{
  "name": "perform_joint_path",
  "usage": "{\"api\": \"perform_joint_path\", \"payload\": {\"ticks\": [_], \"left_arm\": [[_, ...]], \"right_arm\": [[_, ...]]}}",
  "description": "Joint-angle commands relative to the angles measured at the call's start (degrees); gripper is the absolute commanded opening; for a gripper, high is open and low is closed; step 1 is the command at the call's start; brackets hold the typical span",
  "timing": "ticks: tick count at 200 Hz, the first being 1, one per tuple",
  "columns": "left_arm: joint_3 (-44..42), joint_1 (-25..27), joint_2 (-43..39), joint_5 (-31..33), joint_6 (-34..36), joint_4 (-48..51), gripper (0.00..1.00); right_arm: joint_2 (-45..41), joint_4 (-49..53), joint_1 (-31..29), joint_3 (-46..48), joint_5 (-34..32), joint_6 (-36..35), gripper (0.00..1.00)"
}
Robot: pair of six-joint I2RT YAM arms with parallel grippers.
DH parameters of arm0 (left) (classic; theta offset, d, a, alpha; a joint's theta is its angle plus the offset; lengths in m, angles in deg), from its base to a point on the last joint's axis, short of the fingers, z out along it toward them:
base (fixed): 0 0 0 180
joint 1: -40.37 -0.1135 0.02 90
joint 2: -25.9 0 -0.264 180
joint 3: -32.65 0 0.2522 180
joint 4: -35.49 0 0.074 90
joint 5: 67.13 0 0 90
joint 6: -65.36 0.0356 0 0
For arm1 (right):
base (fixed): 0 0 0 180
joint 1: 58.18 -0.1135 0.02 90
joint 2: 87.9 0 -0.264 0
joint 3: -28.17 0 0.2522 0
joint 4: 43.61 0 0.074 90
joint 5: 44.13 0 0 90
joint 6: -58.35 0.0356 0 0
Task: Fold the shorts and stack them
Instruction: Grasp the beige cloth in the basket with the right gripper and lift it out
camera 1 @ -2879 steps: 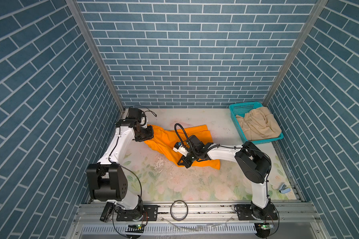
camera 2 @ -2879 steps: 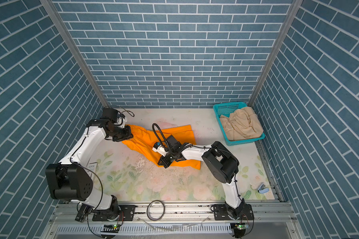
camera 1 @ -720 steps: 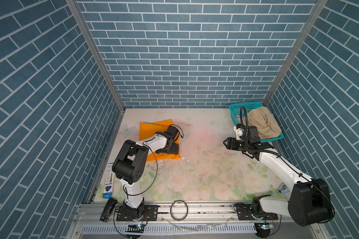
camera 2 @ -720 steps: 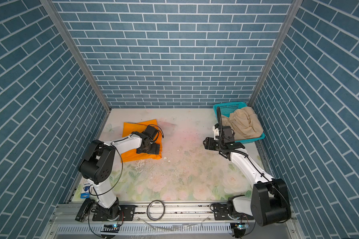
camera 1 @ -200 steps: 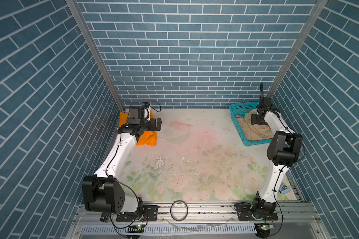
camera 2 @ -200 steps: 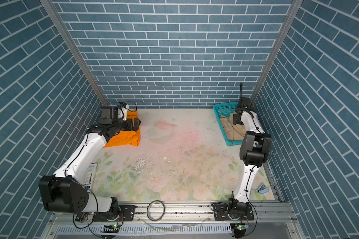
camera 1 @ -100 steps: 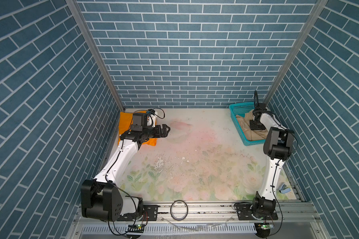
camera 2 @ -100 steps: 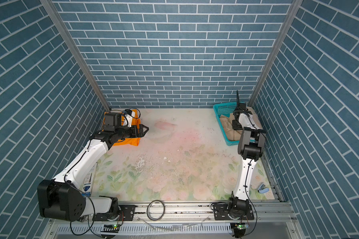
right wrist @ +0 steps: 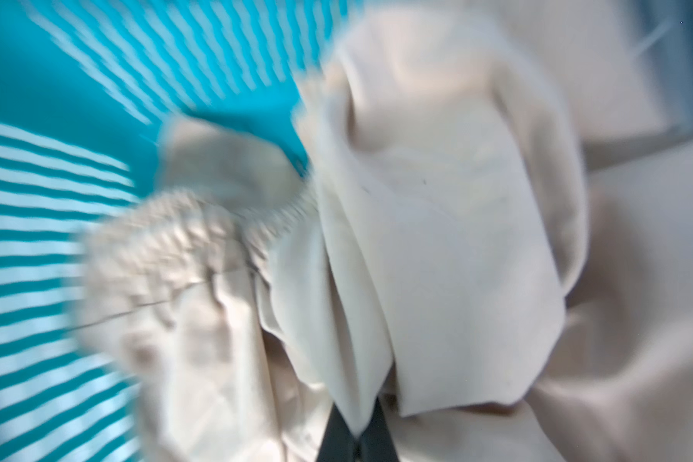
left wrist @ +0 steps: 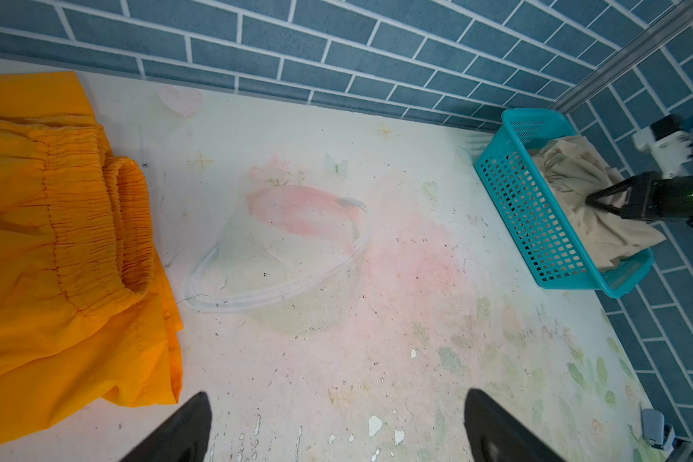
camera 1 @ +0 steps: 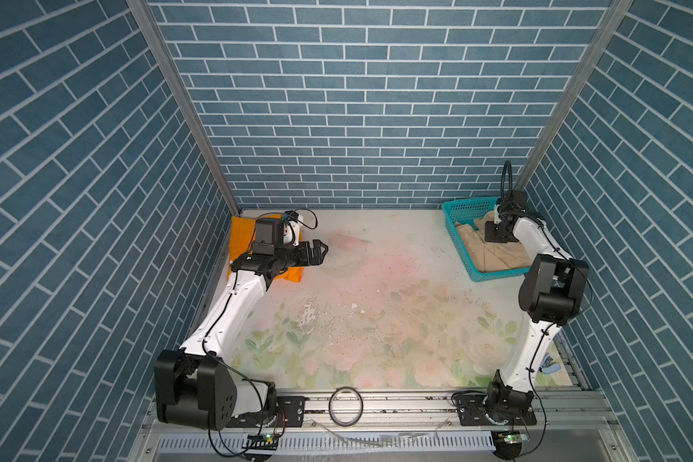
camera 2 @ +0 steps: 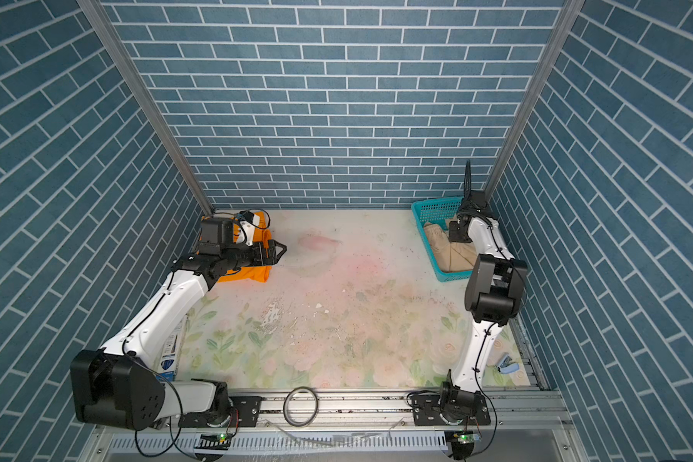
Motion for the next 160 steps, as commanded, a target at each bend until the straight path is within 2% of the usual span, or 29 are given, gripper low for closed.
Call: {"api": "perform_joint_path", "payload": {"ticks": [1, 28, 50, 83, 127, 160], "left_arm": [[-1.5, 0.3, -2.1, -0.4, -0.3, -1.3, 1.00], [-2.1, 0.4, -2.1, -0.3, -0.2, -1.5, 1.00], [-2.1, 0.4, -2.0, 0.0, -0.1, -1.4, 1.00], [-1.8, 0.4, -2.6, 0.5, 0.0, -1.1, 1.00], [-0.8, 0.4, -4.6, 3.8, 1.1, 1.3, 1.00], [-0.3, 0.4, -6.8, 5.3, 1.8, 3.0, 1.00]], "right_arm": [[-8.7, -3.9, -2.3, 1.0, 4.6, 3.0, 0.00], [-14.9, -5.2, -5.4, 1.7, 4.4, 3.3, 0.00], [-17.9, -5.2, -7.0, -1.3, 6.6, 4.5, 0.00], [-20.9, -4.7, -8.7, -8.5, 22.4, 8.5, 0.00], [-21.5, -3.5, -13.3, -15.2, 48.2, 15.1, 0.00], [-20.1, -3.8, -17.6, -14.7, 58.1, 17.3, 0.00]]}}
